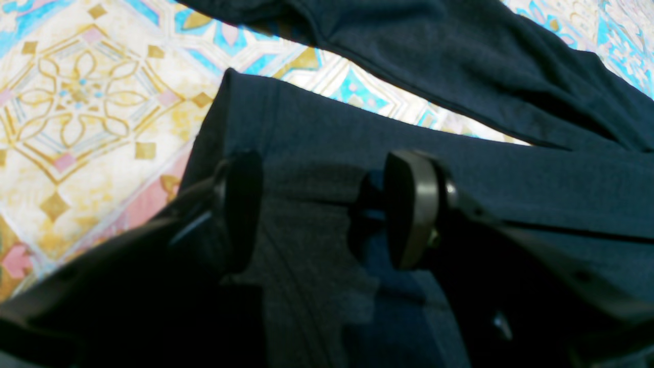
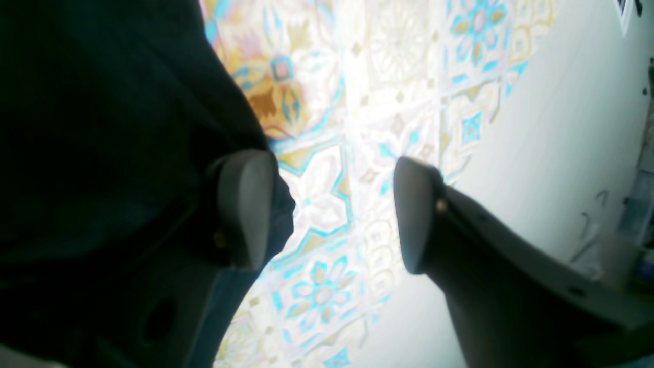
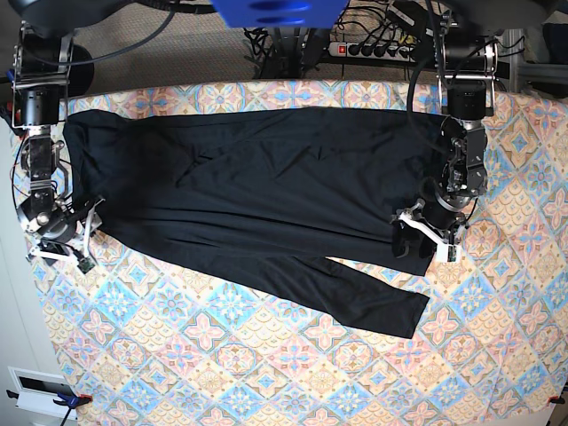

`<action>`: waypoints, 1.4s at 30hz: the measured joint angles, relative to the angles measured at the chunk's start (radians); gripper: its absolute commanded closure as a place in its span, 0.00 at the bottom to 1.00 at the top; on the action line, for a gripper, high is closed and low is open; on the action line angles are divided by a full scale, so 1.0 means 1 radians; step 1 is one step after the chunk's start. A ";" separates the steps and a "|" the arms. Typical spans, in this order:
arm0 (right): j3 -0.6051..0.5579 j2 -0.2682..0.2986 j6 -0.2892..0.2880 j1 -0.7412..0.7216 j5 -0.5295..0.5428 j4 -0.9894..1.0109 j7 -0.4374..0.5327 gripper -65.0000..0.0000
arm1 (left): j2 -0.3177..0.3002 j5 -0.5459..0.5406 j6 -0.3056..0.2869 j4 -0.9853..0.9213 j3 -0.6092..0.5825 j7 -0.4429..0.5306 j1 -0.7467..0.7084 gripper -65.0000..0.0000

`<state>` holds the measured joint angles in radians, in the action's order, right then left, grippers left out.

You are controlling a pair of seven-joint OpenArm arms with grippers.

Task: Layout the t-shirt on the table in an organized manner, then fold the t-shirt properly
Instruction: 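Slide the right gripper to the shirt's corner and grasp it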

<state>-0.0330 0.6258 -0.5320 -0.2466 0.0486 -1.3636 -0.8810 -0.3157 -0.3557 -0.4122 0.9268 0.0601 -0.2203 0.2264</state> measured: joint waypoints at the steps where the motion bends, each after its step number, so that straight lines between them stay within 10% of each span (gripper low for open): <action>1: 0.023 0.001 -0.016 0.000 0.035 0.000 -0.026 0.44 | 0.000 0.000 0.000 0.000 0.000 0.000 0.000 0.46; 15: 0.343 0.001 -0.079 -0.111 0.614 0.383 -0.299 0.44 | 0.015 0.002 0.005 0.001 0.005 0.011 -0.002 0.46; 42: 0.349 -0.144 -0.013 -0.266 0.625 0.756 -0.125 0.44 | 0.017 -0.004 0.008 0.005 0.006 0.021 -0.016 0.46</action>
<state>0.3161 0.4820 -0.5449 -0.5121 0.6739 -0.6075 -1.0058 -0.2989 -0.3595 -0.4046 0.9314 0.0662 -0.1989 0.2100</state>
